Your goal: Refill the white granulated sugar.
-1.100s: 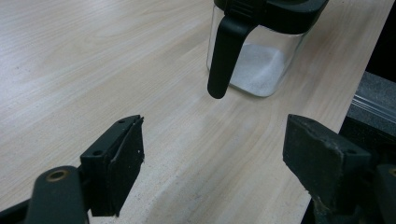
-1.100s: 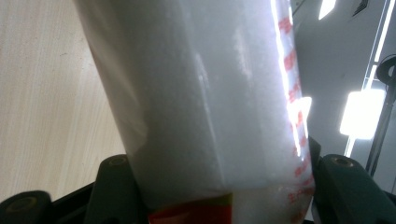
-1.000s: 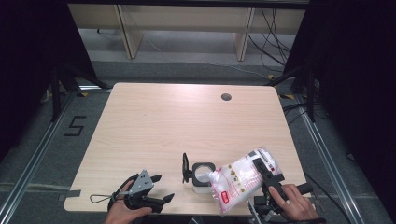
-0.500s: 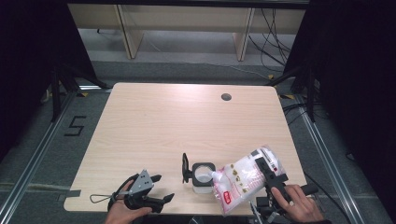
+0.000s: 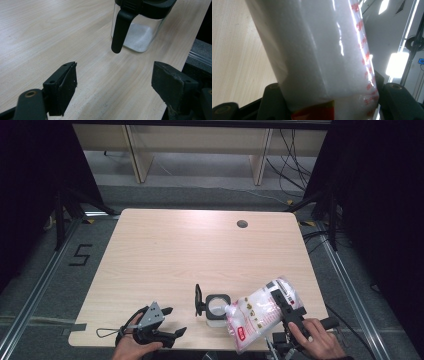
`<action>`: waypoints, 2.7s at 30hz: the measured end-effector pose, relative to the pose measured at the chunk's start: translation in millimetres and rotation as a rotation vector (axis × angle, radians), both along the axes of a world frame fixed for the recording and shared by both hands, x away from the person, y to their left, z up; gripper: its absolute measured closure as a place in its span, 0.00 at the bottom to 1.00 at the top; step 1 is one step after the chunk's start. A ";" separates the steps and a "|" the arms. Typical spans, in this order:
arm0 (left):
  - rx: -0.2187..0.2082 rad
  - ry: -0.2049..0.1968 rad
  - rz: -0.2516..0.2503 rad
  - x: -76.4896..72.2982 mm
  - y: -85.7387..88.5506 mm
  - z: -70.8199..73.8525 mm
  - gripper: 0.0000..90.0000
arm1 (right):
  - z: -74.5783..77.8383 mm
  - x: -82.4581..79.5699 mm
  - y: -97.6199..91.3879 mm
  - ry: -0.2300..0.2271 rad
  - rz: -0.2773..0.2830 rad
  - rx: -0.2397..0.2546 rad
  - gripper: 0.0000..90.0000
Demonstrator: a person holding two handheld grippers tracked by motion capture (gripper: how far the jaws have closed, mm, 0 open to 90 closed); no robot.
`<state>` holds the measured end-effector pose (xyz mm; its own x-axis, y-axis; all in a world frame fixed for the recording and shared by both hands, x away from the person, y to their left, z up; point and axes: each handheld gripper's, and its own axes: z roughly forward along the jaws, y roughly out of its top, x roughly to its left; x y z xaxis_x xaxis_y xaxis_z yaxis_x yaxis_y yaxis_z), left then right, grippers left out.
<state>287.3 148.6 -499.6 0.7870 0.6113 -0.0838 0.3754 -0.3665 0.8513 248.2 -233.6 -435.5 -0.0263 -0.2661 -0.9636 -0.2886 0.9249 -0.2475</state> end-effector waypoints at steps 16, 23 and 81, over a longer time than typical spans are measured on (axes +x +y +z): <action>0.003 0.020 0.009 -0.5 0.3 -0.2 0.22 | 1.2 -2.3 -1.0 0.001 -0.015 0.018 0.51; 0.000 0.019 0.010 -0.7 0.3 -0.4 0.22 | 0.1 -2.3 -1.2 0.002 -0.017 0.019 0.51; 0.021 0.001 0.000 -0.4 0.5 0.0 0.23 | 6.3 -6.9 10.1 -0.025 -0.003 -0.031 0.51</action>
<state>286.9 149.1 -499.6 0.7867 0.6131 -0.0719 0.3766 -0.3843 0.8429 241.3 -223.5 -429.2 -0.0030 -0.2954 -0.9554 -0.2795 0.9175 -0.2828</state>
